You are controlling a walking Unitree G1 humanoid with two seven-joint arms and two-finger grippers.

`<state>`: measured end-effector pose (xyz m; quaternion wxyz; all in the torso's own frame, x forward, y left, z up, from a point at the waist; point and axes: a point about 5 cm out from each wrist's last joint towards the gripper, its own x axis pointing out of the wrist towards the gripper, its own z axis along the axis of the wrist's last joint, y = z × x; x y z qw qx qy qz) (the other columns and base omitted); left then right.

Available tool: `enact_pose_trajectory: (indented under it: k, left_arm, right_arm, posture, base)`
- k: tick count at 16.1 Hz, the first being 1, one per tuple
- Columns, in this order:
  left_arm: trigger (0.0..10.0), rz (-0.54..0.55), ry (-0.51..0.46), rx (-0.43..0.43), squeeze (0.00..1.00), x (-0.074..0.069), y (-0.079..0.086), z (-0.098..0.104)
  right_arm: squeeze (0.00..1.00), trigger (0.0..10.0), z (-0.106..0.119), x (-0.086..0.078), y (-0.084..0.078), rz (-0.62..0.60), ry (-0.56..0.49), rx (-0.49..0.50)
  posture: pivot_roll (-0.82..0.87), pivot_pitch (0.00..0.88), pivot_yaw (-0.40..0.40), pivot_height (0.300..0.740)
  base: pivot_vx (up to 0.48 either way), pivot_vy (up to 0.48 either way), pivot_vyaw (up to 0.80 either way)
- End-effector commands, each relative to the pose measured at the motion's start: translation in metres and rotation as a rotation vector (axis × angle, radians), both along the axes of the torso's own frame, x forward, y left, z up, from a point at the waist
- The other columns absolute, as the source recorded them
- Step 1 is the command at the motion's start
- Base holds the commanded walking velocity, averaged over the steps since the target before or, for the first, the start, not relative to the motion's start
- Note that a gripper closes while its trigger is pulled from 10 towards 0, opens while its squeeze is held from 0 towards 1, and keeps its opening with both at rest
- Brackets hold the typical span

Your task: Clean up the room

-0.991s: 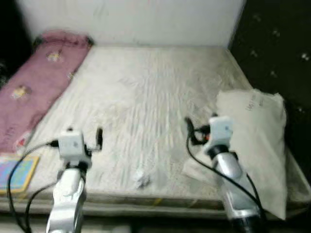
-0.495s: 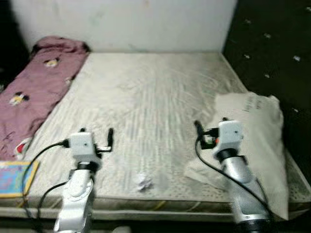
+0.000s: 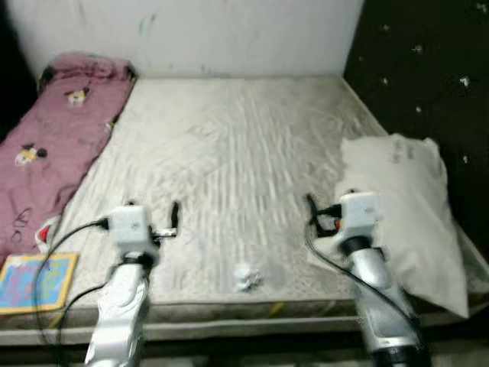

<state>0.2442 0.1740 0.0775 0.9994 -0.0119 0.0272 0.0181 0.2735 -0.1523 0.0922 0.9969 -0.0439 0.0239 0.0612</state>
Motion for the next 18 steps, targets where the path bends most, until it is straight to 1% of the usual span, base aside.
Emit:
enact_pose_trajectory:
  k: [1, 5, 6, 7, 8, 9, 10, 11, 12, 14, 17, 18]
  left_arm:
    - [10.0, 0.010, -0.009, -0.010, 0.00, 0.003, 0.002, 0.003]
    - [10.0, 0.018, -0.010, -0.006, 0.00, 0.004, 0.004, 0.004]
    - [10.0, 0.021, -0.020, 0.045, 0.00, 0.005, 0.005, 0.005]
    - [10.0, 0.020, -0.018, 0.033, 0.00, 0.005, 0.004, 0.006]
    - [10.0, 0.122, 0.013, 0.012, 0.00, 0.006, 0.010, 0.004]
    - [10.0, 0.177, 0.023, -0.001, 0.00, 0.007, 0.016, 0.003]
    - [10.0, 0.147, 0.000, 0.002, 0.00, 0.007, 0.017, 0.006]
    - [10.0, 0.090, -0.018, -0.009, 0.00, 0.006, 0.014, 0.007]
    - [10.0, 0.056, -0.025, -0.017, 0.00, 0.005, 0.012, 0.007]
    - [10.0, 0.062, -0.021, 0.001, 0.00, 0.004, 0.011, 0.006]
    - [10.0, 0.074, -0.022, -0.012, 0.00, 0.005, 0.009, 0.008]
    - [10.0, 0.081, -0.018, 0.000, 0.00, 0.006, 0.009, 0.008]
  right_arm:
    - [0.00, 10.0, 0.004, 0.002, -0.001, 0.004, -0.010, -0.006]
    - [0.00, 10.0, 0.004, 0.002, -0.003, -0.008, -0.006, -0.003]
    - [0.00, 10.0, 0.003, 0.001, -0.003, -0.008, -0.003, -0.003]
    - [0.00, 10.0, 0.002, 0.001, -0.002, -0.008, 0.000, -0.002]
    - [0.00, 10.0, 0.002, 0.001, -0.001, -0.008, 0.002, 0.001]
    - [0.00, 10.0, 0.002, 0.001, 0.000, -0.008, 0.000, 0.007]
    - [0.00, 10.0, 0.003, 0.001, -0.001, -0.015, -0.004, 0.029]
    - [0.00, 10.0, 0.003, 0.001, -0.001, -0.018, -0.004, 0.035]
    - [0.00, 10.0, 0.003, 0.001, -0.001, -0.019, 0.000, 0.039]
    - [0.00, 10.0, 0.002, 0.001, -0.002, -0.022, 0.005, 0.044]
    - [0.00, 10.0, 0.002, -0.001, -0.003, -0.028, 0.012, 0.038]
    - [0.00, 10.0, 0.002, -0.002, -0.004, -0.029, 0.013, 0.037]
  posture:
    - [0.04, 0.000, 0.008, 0.740]
    - [0.04, 0.000, 0.011, 0.740]
    - [0.04, 0.000, 0.011, 0.740]
    - [0.04, 0.000, 0.012, 0.740]
    - [0.03, 0.000, 0.014, 0.740]
    - [0.03, 0.000, 0.015, 0.740]
    - [0.03, 0.000, 0.015, 0.740]
    - [0.03, 0.000, 0.015, 0.740]
    - [0.03, 0.000, 0.016, 0.740]
    - [0.03, 0.000, 0.017, 0.740]
    - [0.03, 0.000, 0.017, 0.740]
    - [0.02, 0.000, 0.018, 0.740]
  base:
    - [0.000, 0.480, 0.00]
    - [0.000, 0.480, 0.00]
    - [0.000, 0.000, 0.00]
    - [0.000, 0.000, 0.00]
    - [0.000, 0.000, 0.00]
    - [0.000, 0.000, 0.00]
    - [0.000, 0.000, 0.00]
    - [0.000, 0.000, 0.00]
    - [0.000, 0.000, 0.00]
    - [0.000, 0.000, 0.00]
    - [0.000, 0.000, -0.80]
    - [0.000, 0.000, -0.54]
